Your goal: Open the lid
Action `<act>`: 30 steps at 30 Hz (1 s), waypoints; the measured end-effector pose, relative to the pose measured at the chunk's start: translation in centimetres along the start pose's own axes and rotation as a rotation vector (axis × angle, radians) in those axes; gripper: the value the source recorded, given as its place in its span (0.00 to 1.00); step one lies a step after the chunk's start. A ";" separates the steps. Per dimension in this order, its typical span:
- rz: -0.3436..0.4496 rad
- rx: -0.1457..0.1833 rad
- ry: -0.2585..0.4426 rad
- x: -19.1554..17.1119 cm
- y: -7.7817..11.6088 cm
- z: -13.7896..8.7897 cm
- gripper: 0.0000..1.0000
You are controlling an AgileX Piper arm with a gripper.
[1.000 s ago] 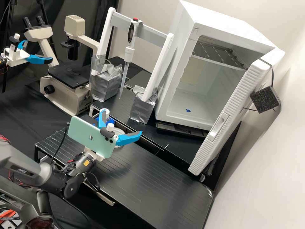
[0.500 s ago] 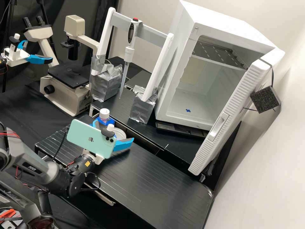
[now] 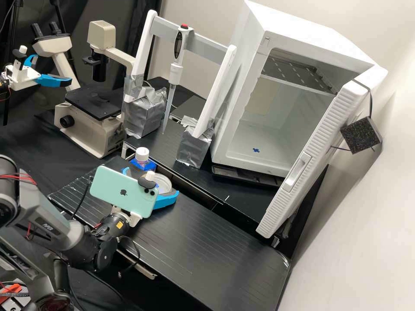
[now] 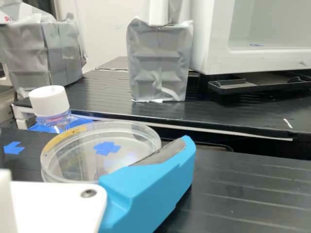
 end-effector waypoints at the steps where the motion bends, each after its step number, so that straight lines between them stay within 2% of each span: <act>1: 0.000 -0.002 0.000 0.0 0.0 0.1 1.00; 8: 0.019 0.008 -0.005 0.0 0.2 0.5 1.00; 12: 0.049 0.029 -0.020 -0.4 0.7 0.6 1.00; 15: 0.059 0.032 -0.020 -0.5 0.8 0.5 1.00; 25: 0.025 0.027 0.004 -0.1 0.3 0.3 1.00; 26: 0.020 0.026 0.005 -0.1 0.2 0.3 0.00; 30: 0.020 0.017 0.004 0.2 0.2 0.4 0.00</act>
